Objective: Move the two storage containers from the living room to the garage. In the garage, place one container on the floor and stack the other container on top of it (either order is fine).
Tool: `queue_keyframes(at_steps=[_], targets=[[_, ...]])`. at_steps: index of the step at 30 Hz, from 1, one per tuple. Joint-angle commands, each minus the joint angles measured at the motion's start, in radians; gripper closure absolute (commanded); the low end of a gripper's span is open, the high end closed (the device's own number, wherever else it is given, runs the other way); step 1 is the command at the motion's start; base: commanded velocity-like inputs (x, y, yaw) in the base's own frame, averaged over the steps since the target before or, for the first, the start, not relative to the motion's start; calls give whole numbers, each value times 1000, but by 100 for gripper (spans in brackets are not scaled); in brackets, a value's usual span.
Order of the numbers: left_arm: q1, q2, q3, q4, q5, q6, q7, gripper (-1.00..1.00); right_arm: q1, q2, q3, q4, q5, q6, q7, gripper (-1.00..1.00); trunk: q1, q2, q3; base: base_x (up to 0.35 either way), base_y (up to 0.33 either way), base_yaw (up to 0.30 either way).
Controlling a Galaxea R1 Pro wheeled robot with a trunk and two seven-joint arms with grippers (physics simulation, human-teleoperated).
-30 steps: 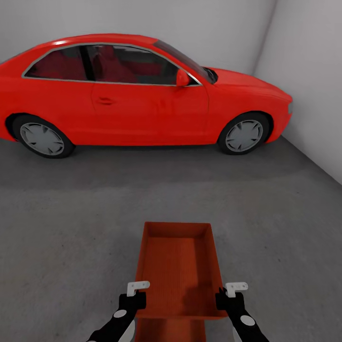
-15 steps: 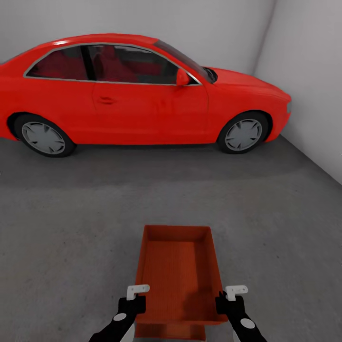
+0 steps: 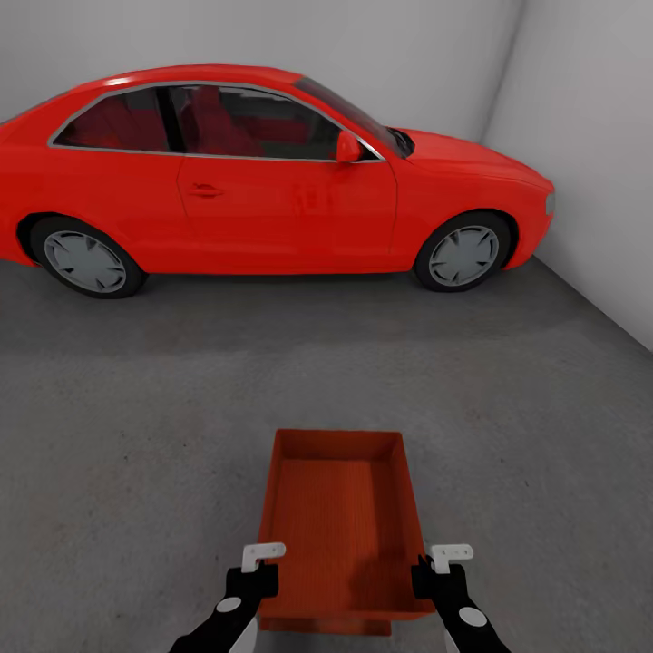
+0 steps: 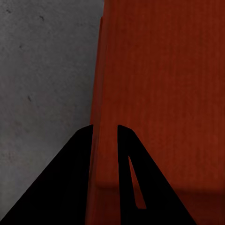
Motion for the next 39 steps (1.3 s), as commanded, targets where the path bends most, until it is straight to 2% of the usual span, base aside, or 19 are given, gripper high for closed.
queue_keyframes(at_steps=[1, 39], targets=[[-2, -3, 15, -40, -4, -2, -3, 100, 1, 1, 22, 12, 7, -3, 1, 100, 0, -1, -1, -3, 0, 0], [-2, -3, 15, -41, -4, -1, -3, 100, 1, 1, 22, 12, 7, -3, 2, 100, 0, -1, -1, -32, 0, 0]])
